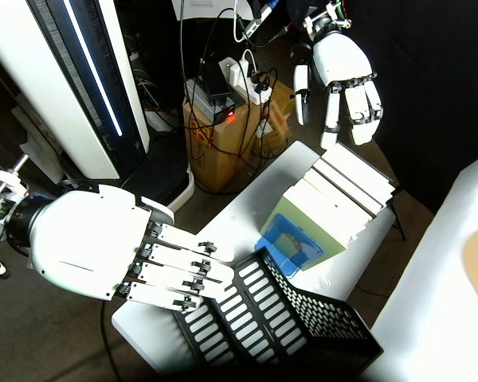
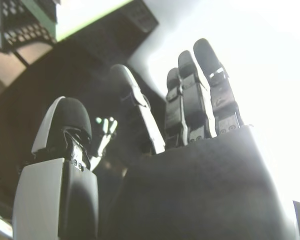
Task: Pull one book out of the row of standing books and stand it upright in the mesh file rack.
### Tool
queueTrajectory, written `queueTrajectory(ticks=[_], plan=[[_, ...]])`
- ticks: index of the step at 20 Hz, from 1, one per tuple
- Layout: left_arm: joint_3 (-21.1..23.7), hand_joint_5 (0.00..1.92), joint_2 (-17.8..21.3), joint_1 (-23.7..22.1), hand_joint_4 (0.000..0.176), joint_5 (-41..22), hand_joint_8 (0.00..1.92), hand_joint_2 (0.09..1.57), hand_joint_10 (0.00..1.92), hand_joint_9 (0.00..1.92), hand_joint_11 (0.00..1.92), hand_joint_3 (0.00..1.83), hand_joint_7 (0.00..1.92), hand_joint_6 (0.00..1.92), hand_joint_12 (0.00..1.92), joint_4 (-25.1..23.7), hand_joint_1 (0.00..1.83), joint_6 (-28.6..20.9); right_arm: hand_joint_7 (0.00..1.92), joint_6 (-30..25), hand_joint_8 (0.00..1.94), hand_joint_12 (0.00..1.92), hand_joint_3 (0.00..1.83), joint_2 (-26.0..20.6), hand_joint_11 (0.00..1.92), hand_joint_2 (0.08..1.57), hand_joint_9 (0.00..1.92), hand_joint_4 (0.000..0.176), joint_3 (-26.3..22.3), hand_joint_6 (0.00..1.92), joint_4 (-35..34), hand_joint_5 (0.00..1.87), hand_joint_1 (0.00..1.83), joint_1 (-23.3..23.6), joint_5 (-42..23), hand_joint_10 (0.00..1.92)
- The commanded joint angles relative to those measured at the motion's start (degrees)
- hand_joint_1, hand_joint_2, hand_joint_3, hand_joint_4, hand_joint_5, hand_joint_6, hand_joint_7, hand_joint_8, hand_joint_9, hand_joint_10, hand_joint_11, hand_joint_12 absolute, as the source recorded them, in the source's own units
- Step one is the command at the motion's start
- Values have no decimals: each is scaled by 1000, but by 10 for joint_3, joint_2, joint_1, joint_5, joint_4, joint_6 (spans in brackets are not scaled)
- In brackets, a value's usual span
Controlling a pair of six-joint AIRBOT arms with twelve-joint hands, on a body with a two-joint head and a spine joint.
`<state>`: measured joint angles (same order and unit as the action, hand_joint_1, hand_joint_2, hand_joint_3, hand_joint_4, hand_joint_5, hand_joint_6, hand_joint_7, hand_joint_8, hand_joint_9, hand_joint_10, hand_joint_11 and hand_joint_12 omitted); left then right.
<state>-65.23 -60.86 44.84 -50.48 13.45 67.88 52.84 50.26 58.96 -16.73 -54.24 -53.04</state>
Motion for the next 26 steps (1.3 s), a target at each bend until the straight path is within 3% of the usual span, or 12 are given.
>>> queueTrajectory(ticks=[1,2,7,8,9,10,13,14,18,22,25,26], plan=[[-3,97,0,-7,3,-50,0,1419,0,0,0,4,0,9,191,-1,360,7,0,1,0,43,2,-2,0,1390,0,0,5,0,-2,0,658,2,-63,0],[-4,80,-1,-8,7,-45,0,1411,0,0,0,0,0,5,37,3,334,12,0,1,0,8,0,-1,0,1386,0,0,5,0,-2,0,672,2,-63,0],[-21,65,-21,-30,30,22,0,1316,0,0,0,0,0,6,0,41,11,85,0,1,0,0,0,0,0,1386,0,0,6,0,-6,0,675,-1,-63,0],[-28,89,-28,-36,35,40,0,1278,0,0,0,0,0,15,0,50,1,101,0,1,0,0,0,1,0,1385,0,0,7,0,-7,0,658,-1,-62,0],[-33,120,-33,-41,25,55,0,1238,0,0,0,0,0,14,0,57,0,115,0,1,0,0,0,1,0,1381,0,0,7,0,-7,0,650,-2,-62,0],[-38,141,-39,-45,31,69,0,1211,0,0,0,0,0,19,0,66,0,133,0,1,0,0,0,1,0,1381,0,0,7,0,-8,0,659,-2,-62,0],[-49,145,-55,-56,32,101,0,1205,0,0,0,0,0,20,0,90,0,183,0,0,0,0,0,1,0,1381,0,0,8,0,-11,0,662,-5,-62,0],[-53,160,-60,-58,45,110,0,1182,0,0,0,0,0,25,0,98,0,198,0,0,0,0,0,2,0,1385,0,0,9,0,-11,0,648,-6,-62,0],[-69,196,-80,-62,56,140,0,1187,0,0,0,0,0,30,0,129,0,243,0,-4,0,0,6,3,0,1406,0,0,11,0,-12,0,659,-8,-62,0],[-74,243,-90,-62,40,157,0,1217,0,0,0,0,0,43,0,154,0,287,0,-8,0,0,1,4,0,1404,0,0,12,0,-14,0,653,-11,-62,0],[-59,340,-88,-47,36,149,0,1228,0,0,0,0,0,36,0,148,0,287,0,-9,0,0,0,4,0,1401,0,0,12,0,-16,0,683,-13,-62,0],[-52,383,-85,-41,25,142,0,1219,0,0,0,0,0,47,0,147,24,287,0,-9,0,0,0,4,0,1398,0,0,12,0,-16,0,665,-13,-62,0]])
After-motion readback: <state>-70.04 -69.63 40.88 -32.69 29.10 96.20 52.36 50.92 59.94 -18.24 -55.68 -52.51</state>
